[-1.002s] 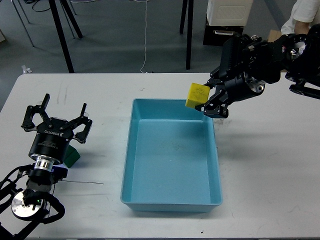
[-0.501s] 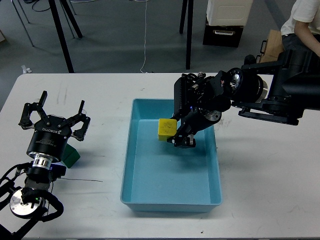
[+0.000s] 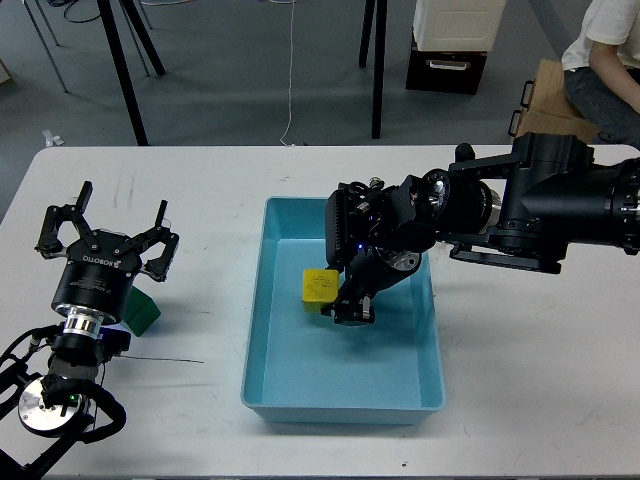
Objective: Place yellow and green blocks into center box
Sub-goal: 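Lower the yellow cube into the bin and open the right gripper, then withdraw the right gripper up and away from the bin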
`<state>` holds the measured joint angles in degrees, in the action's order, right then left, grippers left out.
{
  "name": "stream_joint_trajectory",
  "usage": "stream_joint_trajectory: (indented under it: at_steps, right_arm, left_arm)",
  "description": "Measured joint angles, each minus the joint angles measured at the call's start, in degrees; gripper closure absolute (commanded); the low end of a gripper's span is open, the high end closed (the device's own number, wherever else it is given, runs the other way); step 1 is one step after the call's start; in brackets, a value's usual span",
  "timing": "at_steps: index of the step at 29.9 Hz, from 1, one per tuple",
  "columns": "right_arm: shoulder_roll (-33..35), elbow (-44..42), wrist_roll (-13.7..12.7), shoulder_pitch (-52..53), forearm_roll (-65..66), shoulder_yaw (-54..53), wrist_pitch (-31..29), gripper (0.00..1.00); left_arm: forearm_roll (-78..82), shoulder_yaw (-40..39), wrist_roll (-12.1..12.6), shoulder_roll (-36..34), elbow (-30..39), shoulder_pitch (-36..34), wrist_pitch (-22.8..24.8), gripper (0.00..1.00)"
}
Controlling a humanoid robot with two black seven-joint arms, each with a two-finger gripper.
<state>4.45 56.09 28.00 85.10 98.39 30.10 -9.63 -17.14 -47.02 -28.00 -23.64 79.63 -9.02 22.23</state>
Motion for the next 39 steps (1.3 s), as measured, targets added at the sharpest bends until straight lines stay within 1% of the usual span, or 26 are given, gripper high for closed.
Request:
stream_joint_trajectory:
  at_steps: [6,9,12,15,18,21,23,27,28,30,33,35,37,39]
  right_arm:
    - [2.1,0.0,0.0,1.7,-1.3,-0.3,0.3,0.01]
    - [5.1,0.3,0.0,3.7,-1.6,-1.4,0.8,0.01]
    - [8.5,0.4,0.0,4.5,-1.7,-5.7,0.9,0.01]
    - [10.2,0.3,0.0,3.2,-1.8,-13.0,1.1,0.01]
    - [10.5,0.3,0.0,-0.1,-1.8,-22.8,1.3,0.01]
    - [9.3,0.3,0.0,-4.6,-1.9,-34.8,1.4,0.01]
    - [6.8,0.4,0.0,-7.6,-1.9,-42.7,1.4,0.01]
    - [1.6,0.2,0.0,-12.9,-1.9,-54.7,2.1,0.01]
    - [0.5,0.2,0.0,-14.4,-1.9,-57.6,2.6,0.01]
    - [-1.2,0.4,0.0,-17.8,-1.9,-62.2,3.4,0.01]
    - [-2.0,2.1,0.0,-23.8,-2.8,-69.3,4.0,0.01]
    - [-1.3,4.4,-0.3,-27.9,-4.1,-73.3,4.1,0.01]
    - [0.5,7.3,-1.7,-32.7,-5.6,-77.3,4.1,0.01]
    - [2.6,11.0,-3.4,-38.1,-7.3,-80.9,4.1,0.01]
  left_arm:
    - [0.3,0.1,0.0,-1.1,0.0,-0.4,-0.1,0.00]
    - [0.4,0.2,0.0,-3.3,0.0,-1.1,-0.4,0.00]
    - [1.9,0.3,0.0,-6.0,-0.2,-2.3,-0.6,0.00]
    - [6.9,0.6,0.0,-9.6,-0.4,-3.7,-2.4,0.00]
    - [16.1,0.9,0.0,-13.4,-1.6,-6.0,-6.2,0.00]
    - [25.8,1.0,0.0,-16.2,-4.7,-8.1,-9.7,0.00]
    - [30.9,1.1,0.0,-17.3,-7.8,-10.2,-10.7,0.00]
    - [38.3,1.0,0.0,-17.9,-14.9,-14.8,-10.3,0.00]
    - [39.9,1.0,0.0,-18.1,-15.8,-15.6,-9.7,0.00]
    - [46.2,0.9,0.0,-19.6,-16.6,-17.1,-6.9,0.00]
    - [61.2,0.4,0.0,-23.0,-16.3,-18.9,-3.9,0.01]
    - [71.8,0.4,0.0,-24.4,-15.3,-20.2,-3.4,0.01]
    - [82.1,0.4,0.0,-25.9,-13.6,-21.2,-3.7,0.01]
    - [91.4,0.4,0.0,-27.6,-10.4,-21.6,-4.4,0.01]
